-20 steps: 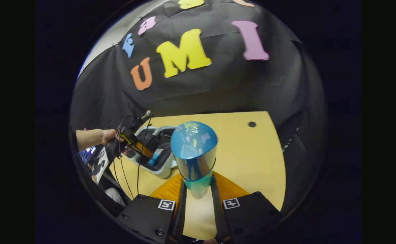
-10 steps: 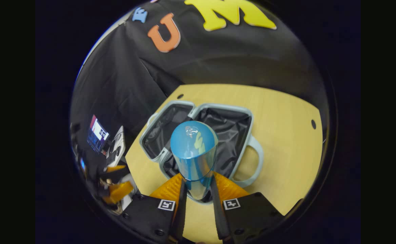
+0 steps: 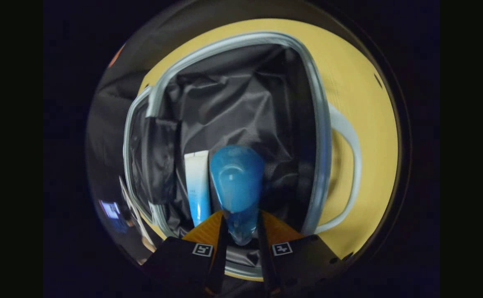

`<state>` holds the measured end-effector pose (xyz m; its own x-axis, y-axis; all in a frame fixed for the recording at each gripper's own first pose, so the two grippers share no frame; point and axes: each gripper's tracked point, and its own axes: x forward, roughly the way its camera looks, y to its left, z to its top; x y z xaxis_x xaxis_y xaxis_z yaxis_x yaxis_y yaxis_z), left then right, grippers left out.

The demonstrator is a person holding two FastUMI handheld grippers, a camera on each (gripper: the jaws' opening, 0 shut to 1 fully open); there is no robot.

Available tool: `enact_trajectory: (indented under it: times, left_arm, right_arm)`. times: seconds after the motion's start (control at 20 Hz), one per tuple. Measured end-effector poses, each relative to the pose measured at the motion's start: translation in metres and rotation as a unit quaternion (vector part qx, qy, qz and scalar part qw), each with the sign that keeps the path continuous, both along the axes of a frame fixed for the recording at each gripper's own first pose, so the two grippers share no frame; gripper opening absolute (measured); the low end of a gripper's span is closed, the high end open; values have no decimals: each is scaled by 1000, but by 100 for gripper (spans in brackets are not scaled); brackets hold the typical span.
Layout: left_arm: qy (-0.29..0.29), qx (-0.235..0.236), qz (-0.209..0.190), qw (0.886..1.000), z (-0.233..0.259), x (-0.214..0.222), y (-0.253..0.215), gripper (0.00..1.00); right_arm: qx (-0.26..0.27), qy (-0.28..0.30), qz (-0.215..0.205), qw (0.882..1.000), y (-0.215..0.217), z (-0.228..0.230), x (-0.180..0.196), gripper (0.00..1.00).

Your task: First open the suitcase, pack the skin care products into it, and then close the suitcase.

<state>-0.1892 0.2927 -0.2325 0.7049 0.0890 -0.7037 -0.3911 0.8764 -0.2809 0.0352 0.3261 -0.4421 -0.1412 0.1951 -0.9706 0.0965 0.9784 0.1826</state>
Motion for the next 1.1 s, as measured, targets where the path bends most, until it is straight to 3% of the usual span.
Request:
enact_trajectory:
  times: [0.15, 0.3, 0.45, 0.5, 0.55, 0.7, 0.8, 0.9, 1.0, 1.1]
  left_arm:
    - [-18, 0, 10, 1000, 13, 4, 14, 94]
    - [-37, 5, 10, 999, 25, 16, 21, 94]
    - [-47, 25, -10, 999, 32, 36, 29, 94]
    - [-48, 37, -19, 998, 34, 44, 35, 94]
    - [-52, 47, -33, 997, 37, 53, 40, 94]
    - [-68, 93, -75, 990, 42, 92, 78, 94]
    - [-55, 121, -75, 988, 35, 122, 122, 100]
    - [-47, 97, -70, 992, 20, 158, 155, 95]
    - [-30, 84, -47, 995, 2, 191, 201, 95]
    - [-6, 66, -20, 998, -23, 218, 244, 95]
  right_arm:
    - [-34, -7, 6, 999, -4, -8, 0, 31]
    - [-38, -16, 23, 999, 3, -7, -1, 37]
    - [-36, -31, 26, 999, 0, 8, -5, 48]
    - [-24, -39, 25, 999, 1, 17, -6, 51]
    - [-10, -47, 31, 998, 2, 28, -10, 63]
    - [47, -87, 57, 993, -7, 73, -27, 74]
    - [81, -163, 92, 979, -28, 106, -29, 75]
    - [98, -251, 123, 955, -63, 139, -29, 75]
    - [89, -314, 128, 937, -111, 165, -33, 75]
    - [73, -353, 112, 926, -159, 186, -38, 75]
